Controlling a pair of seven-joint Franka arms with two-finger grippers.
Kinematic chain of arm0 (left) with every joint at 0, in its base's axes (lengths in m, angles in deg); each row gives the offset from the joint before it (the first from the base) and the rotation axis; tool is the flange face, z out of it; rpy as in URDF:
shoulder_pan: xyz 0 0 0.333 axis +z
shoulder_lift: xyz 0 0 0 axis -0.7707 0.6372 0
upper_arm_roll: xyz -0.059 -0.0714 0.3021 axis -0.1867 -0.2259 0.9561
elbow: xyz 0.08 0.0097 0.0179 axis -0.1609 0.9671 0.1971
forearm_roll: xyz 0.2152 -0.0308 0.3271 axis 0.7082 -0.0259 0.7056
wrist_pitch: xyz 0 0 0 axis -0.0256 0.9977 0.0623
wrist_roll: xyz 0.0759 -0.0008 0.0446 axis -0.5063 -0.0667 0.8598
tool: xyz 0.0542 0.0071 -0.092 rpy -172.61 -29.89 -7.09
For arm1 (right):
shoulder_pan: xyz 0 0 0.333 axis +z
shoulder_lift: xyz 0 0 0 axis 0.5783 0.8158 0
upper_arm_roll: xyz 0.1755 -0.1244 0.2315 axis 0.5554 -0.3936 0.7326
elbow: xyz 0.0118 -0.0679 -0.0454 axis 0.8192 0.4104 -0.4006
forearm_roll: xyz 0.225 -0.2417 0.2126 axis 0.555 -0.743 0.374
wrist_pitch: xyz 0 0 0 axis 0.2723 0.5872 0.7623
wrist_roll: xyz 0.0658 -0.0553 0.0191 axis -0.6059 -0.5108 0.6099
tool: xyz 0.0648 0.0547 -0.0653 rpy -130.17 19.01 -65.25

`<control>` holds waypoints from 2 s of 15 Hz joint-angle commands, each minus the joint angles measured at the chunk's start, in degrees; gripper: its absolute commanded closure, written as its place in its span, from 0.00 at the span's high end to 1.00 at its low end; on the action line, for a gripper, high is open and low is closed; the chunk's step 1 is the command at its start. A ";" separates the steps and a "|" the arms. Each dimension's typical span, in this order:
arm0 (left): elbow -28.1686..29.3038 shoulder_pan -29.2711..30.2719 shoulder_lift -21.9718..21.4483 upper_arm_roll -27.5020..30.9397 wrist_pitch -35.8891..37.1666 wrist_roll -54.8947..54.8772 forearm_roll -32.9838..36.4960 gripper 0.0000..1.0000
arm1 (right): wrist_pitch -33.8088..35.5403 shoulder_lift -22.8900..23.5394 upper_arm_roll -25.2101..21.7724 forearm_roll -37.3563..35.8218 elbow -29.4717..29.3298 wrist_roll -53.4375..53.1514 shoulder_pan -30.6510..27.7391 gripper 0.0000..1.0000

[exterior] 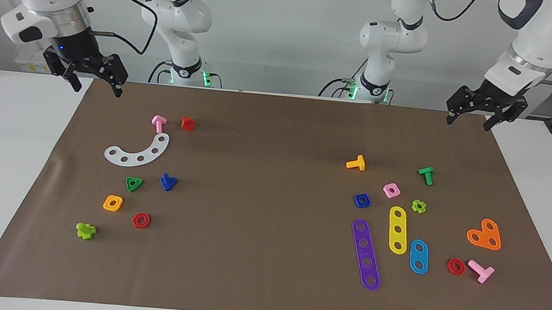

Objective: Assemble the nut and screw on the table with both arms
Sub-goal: 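Reach the right gripper toward the blue cone-shaped bolt piece, then grasp the blue bolt piece with the right gripper and lift it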

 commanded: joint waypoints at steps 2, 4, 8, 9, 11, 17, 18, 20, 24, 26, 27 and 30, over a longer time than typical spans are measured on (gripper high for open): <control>1.83 0.38 -1.68 -0.27 -0.02 0.52 0.80 1.00 | 0.11 -1.47 0.13 0.75 1.37 -0.04 -0.14 1.00; 1.83 0.38 -1.68 -0.36 -0.02 0.52 0.80 1.00 | 0.12 -1.55 0.04 0.83 1.63 -0.13 -0.14 1.00; 1.83 0.38 -1.68 -0.27 -0.02 0.52 0.80 1.00 | -7.25 -4.10 0.13 0.83 8.47 0.49 -0.05 1.00; 1.83 0.38 -1.68 -0.36 -0.02 0.52 0.80 1.00 | -9.27 -4.02 0.22 0.83 10.66 0.66 -0.05 1.00; 1.83 0.38 -1.68 -0.27 -0.02 0.52 0.80 1.00 | -18.82 -5.32 0.92 0.92 18.72 0.84 0.03 1.00; 1.83 0.38 -1.68 -0.36 -0.02 0.52 0.71 1.00 | -34.05 3.79 1.53 1.54 26.67 7.34 3.29 1.00; 1.83 0.38 -1.68 -0.36 -0.02 0.52 0.80 1.00 | -36.42 5.29 1.54 1.54 27.64 8.21 4.07 1.00; 1.83 0.38 -1.68 -0.27 -0.02 0.52 0.80 1.00 | -41.17 6.09 1.54 1.54 31.23 8.66 4.43 1.00; 1.83 0.38 -1.68 -0.36 -0.02 0.52 0.80 1.00 | -48.92 9.60 1.54 1.54 34.15 9.01 6.71 1.00; 1.83 0.38 -1.68 -0.27 -0.02 0.52 0.80 1.00 | -49.10 10.05 1.54 1.54 35.02 9.80 6.80 1.00; 1.83 0.38 -1.68 -0.36 -0.02 0.52 0.80 1.00 | -49.19 10.13 1.54 1.54 35.55 11.02 6.80 0.98; 1.83 0.38 -1.68 -0.36 -0.02 0.52 0.80 1.00 | -51.64 10.84 1.54 1.54 35.82 12.18 6.71 0.88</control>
